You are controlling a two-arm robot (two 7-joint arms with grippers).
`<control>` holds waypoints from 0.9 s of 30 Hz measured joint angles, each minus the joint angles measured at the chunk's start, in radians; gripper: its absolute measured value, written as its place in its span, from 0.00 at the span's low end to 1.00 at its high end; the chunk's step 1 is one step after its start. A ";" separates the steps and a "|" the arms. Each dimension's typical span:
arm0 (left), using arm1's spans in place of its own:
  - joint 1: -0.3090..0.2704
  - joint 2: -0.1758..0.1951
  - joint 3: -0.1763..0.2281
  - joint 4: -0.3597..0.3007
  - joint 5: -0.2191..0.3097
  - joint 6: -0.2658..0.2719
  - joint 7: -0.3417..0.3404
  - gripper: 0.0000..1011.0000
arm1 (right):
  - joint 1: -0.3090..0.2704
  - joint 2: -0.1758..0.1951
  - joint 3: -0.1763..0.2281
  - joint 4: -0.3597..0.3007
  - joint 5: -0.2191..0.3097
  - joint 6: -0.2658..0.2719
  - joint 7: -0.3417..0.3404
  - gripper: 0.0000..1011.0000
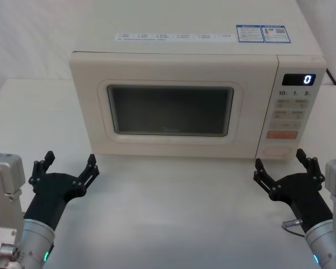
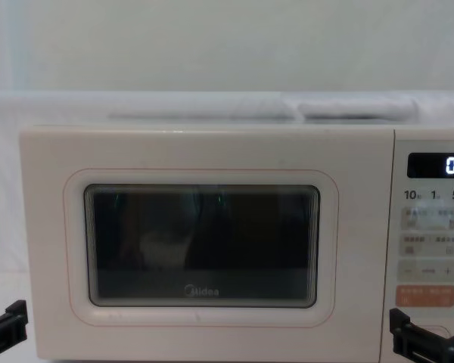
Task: Press the button to open the microwave door with one hand; close the microwave door with the other hand.
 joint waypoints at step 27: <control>0.000 0.000 0.000 0.000 0.000 0.000 0.000 0.99 | 0.000 0.000 0.000 0.000 0.000 0.000 0.000 0.99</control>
